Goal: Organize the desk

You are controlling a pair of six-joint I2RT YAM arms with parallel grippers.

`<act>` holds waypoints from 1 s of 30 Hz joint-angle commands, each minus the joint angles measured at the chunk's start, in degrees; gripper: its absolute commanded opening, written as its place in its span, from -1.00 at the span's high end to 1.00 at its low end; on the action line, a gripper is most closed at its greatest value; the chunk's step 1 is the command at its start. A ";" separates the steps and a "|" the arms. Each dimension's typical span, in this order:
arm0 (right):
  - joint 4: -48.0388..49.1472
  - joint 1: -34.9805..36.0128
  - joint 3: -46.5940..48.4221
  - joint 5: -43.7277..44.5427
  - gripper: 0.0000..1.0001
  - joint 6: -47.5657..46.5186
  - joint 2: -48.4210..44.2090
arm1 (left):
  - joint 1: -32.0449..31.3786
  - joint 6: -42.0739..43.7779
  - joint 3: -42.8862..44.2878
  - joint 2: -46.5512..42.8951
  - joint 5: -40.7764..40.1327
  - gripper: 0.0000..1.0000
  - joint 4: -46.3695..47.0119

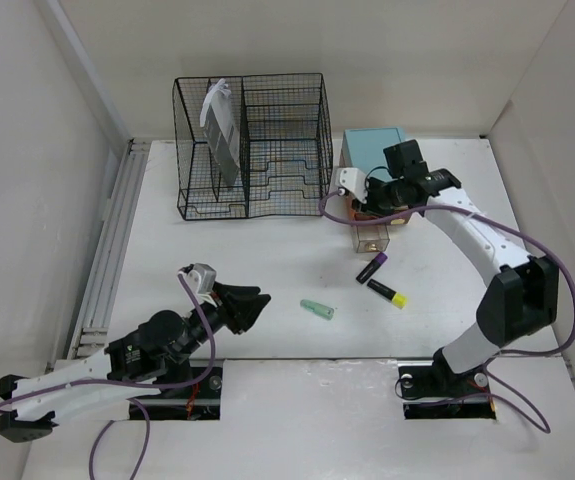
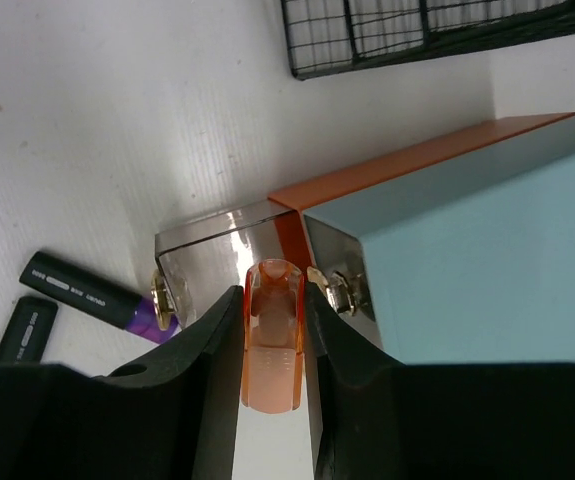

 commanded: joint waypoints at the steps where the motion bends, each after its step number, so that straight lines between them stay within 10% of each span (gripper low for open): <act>1: -2.34 -1.57 0.48 -6.54 0.80 -6.63 0.75 | -0.35 0.89 1.23 0.26 0.22 0.29 3.02; 15: -3.40 -2.89 -0.58 -8.47 0.60 -7.69 7.78 | -0.35 0.89 0.70 2.72 -0.31 0.29 4.78; 25: -2.34 -2.89 -1.10 -7.15 0.01 -5.32 7.78 | -0.35 0.89 0.17 1.67 0.22 0.29 4.26; 30: -3.39 -2.28 -1.10 -9.17 0.11 -4.70 4.97 | -0.35 0.89 0.17 1.67 0.22 0.29 4.25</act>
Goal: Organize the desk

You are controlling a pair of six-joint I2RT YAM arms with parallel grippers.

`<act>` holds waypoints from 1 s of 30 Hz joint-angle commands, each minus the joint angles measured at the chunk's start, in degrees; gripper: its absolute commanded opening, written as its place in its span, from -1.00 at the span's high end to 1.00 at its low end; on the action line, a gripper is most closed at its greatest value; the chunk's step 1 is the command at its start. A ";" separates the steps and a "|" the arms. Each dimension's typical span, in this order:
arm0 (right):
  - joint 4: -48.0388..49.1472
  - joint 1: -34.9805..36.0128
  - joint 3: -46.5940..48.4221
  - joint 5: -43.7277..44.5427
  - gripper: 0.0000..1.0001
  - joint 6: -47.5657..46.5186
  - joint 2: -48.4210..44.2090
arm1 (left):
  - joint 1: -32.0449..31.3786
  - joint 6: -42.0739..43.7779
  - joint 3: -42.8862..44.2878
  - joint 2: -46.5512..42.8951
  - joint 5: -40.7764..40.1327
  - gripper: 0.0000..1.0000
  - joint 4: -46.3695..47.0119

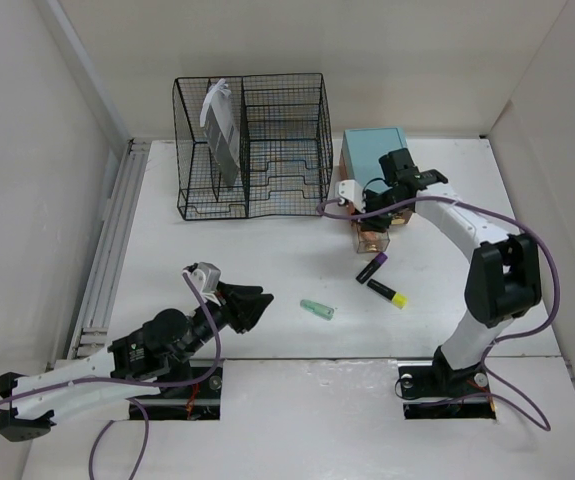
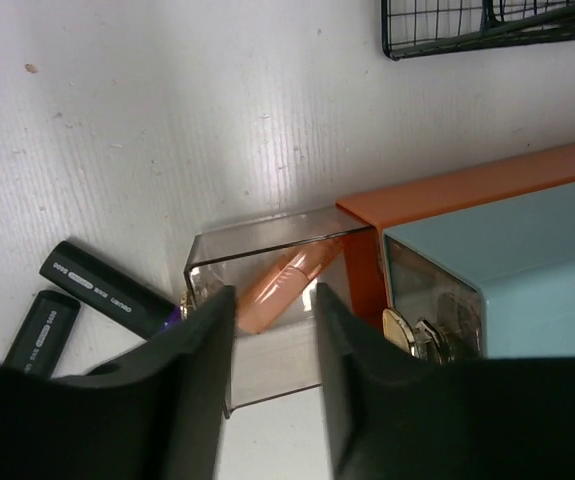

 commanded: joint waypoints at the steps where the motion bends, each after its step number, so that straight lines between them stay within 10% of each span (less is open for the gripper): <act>1: -2.67 2.24 0.25 -4.36 0.23 0.66 -3.42 | -0.35 0.89 0.20 -0.74 0.22 0.29 2.59; 12: 7.49 27.54 -13.37 2.02 0.27 16.89 -4.84 | -0.35 0.37 0.20 -4.60 0.31 0.29 2.59; 30: 10.40 33.89 -12.76 -0.07 0.01 40.64 1.06 | -0.35 0.37 0.20 -8.30 0.31 0.29 0.83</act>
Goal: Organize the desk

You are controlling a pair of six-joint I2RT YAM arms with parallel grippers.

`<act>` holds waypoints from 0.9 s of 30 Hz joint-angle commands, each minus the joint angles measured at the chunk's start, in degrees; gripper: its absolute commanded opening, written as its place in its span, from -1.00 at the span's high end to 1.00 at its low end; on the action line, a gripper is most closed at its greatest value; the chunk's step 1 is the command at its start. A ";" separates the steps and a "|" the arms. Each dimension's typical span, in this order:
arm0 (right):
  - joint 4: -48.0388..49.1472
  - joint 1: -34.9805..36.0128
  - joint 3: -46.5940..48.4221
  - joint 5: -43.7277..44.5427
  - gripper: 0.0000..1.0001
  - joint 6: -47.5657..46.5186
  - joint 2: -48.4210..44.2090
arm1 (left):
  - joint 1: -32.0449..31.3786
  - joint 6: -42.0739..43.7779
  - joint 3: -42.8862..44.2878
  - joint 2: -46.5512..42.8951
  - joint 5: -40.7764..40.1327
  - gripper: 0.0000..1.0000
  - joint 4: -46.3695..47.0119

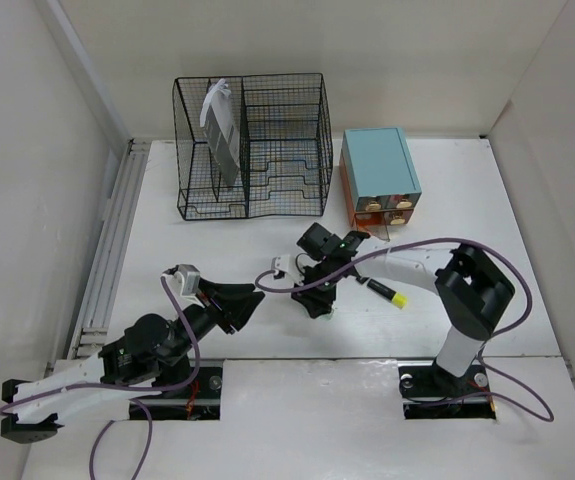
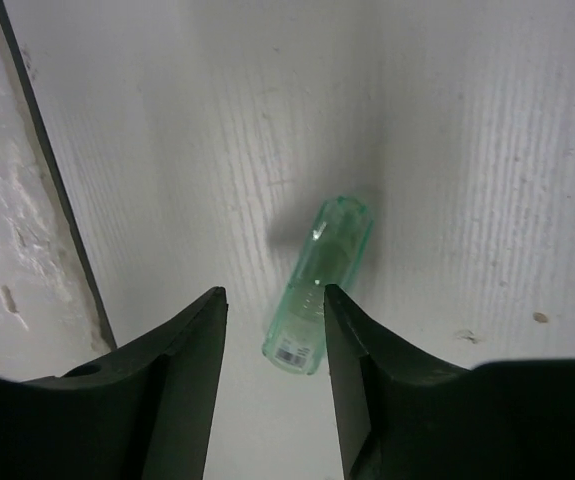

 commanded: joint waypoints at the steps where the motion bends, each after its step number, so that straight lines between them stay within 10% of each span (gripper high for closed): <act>1: 4.09 2.05 1.23 -0.27 0.01 5.91 0.05 | -0.35 0.39 0.24 -0.71 0.29 0.29 1.36; 27: 10.86 10.22 0.18 31.28 0.23 19.99 6.82 | -0.35 0.92 0.24 -1.24 -0.24 0.29 0.83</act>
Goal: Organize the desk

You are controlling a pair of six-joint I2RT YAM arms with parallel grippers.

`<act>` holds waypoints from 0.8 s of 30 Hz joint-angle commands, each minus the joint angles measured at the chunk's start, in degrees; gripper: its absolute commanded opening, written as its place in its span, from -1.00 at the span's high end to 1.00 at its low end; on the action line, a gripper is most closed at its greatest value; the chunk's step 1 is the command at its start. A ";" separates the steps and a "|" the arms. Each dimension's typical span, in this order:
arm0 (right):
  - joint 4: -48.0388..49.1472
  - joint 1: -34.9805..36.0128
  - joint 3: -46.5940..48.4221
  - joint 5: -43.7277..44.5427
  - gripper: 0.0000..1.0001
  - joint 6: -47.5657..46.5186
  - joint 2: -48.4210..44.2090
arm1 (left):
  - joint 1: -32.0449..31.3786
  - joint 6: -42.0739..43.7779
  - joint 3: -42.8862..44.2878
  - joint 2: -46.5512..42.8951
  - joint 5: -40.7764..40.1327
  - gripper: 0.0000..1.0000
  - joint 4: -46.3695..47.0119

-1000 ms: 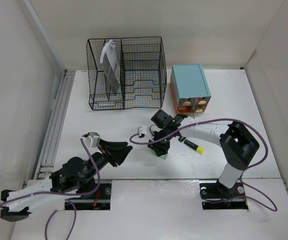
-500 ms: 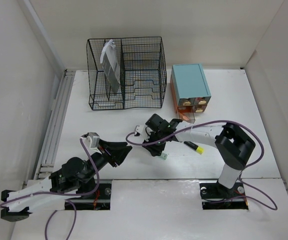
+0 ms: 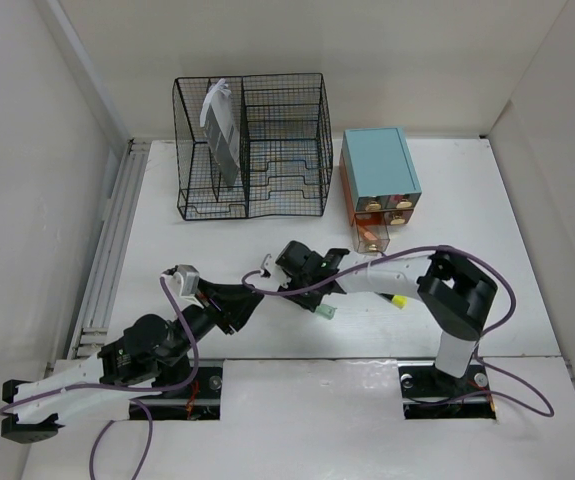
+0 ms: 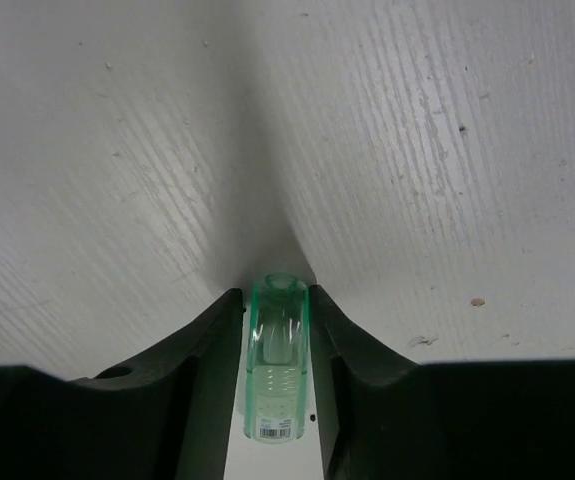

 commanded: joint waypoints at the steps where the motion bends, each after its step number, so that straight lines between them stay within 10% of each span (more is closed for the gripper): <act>1: 0.22 2.18 0.46 7.30 0.27 1.89 3.84 | -0.35 0.89 0.24 -0.61 -0.20 0.29 1.35; 24: -5.84 2.71 4.32 9.77 0.01 -0.83 6.75 | -0.35 0.89 0.24 -0.61 0.85 0.29 1.35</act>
